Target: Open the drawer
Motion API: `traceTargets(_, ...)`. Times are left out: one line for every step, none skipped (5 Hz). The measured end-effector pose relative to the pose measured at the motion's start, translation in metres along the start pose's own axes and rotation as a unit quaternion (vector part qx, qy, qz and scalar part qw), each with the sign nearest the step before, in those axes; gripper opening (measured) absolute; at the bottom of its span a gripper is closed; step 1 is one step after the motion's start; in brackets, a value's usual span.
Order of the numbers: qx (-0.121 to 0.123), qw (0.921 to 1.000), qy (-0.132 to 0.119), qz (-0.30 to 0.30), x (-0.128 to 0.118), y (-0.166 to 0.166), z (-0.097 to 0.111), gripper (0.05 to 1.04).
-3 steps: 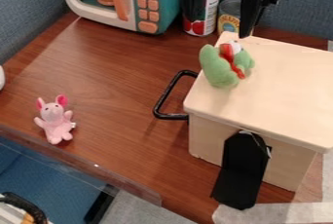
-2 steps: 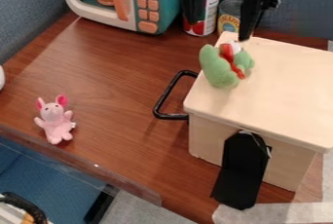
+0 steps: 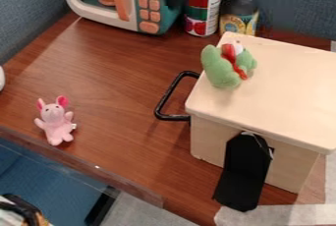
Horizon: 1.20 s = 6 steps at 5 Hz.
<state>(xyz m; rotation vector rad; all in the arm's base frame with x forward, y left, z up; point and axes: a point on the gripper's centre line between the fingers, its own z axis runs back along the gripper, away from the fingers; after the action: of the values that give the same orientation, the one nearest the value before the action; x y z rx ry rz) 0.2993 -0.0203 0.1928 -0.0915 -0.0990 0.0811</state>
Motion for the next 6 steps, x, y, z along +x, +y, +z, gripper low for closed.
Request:
traceTargets(-0.033,0.9986,0.024,0.033,0.014,0.031,-0.003,1.000)
traceTargets(-0.044,0.9974,0.044,0.037,0.020,0.052,-0.015,1.000)
traceTargets(-0.042,0.9971,0.054,0.032,0.021,0.072,-0.040,1.000)
traceTargets(-0.055,0.9964,0.055,0.033,0.011,0.087,-0.064,0.999)
traceTargets(-0.054,0.9964,0.055,0.037,0.007,0.089,-0.087,1.000)
traceTargets(-0.051,0.9967,0.050,0.039,-0.001,0.084,-0.107,1.000)
